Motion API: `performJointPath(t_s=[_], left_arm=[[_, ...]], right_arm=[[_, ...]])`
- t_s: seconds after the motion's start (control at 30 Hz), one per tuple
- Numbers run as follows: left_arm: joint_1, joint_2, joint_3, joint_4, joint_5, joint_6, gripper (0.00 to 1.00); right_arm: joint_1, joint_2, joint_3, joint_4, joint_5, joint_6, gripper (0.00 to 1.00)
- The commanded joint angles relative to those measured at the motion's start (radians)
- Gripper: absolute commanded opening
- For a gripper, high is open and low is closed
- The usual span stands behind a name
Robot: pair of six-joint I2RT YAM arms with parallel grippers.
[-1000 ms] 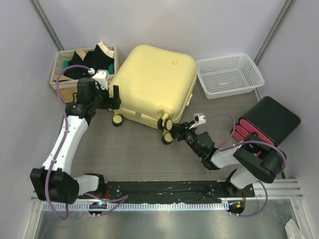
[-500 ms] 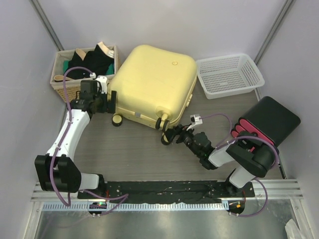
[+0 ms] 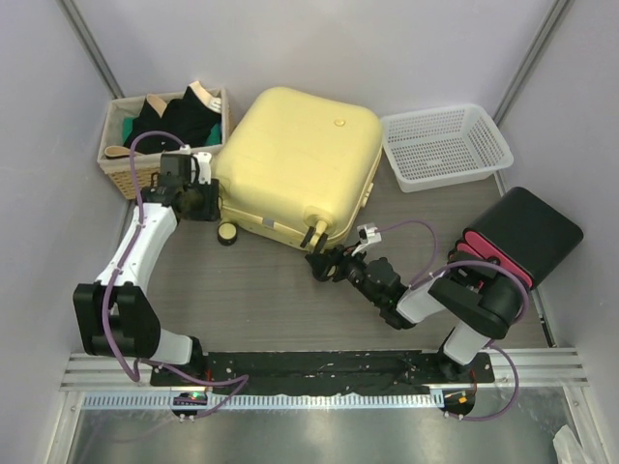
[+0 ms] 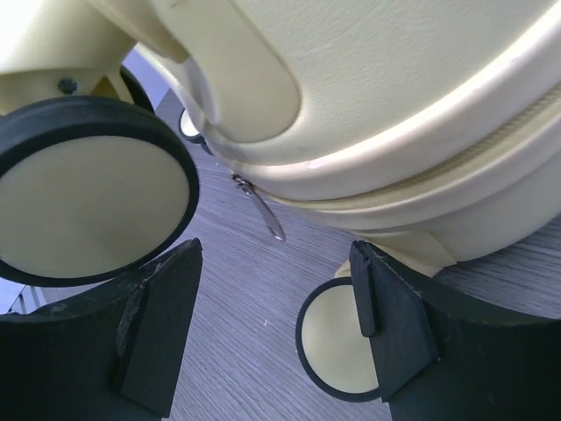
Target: Open, take out, and arrange the luggage
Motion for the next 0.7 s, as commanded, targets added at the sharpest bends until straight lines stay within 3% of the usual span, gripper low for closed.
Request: performJointPath(t_s=[0.0,0.03,0.13,0.67], left_arm=[[-0.003,-0.001,0.049,-0.001,0.063,-0.056,0.20],[-0.005,-0.016,0.044,0.000,0.063,-0.066,0.10],[-0.006,-0.032,0.033,0.014,0.084,-0.091,0.00],[-0.006,-0.018,0.066,-0.037,0.052,-0.106,0.00]], right_arm=[[0.014,0.020,0.046,0.092,0.034,-0.001,0.76],[0.014,0.023,0.055,0.085,0.043,-0.001,0.75],[0.014,0.039,0.076,0.078,0.064,-0.002,0.72],[0.014,0.108,0.141,0.110,0.204,-0.001,0.55]])
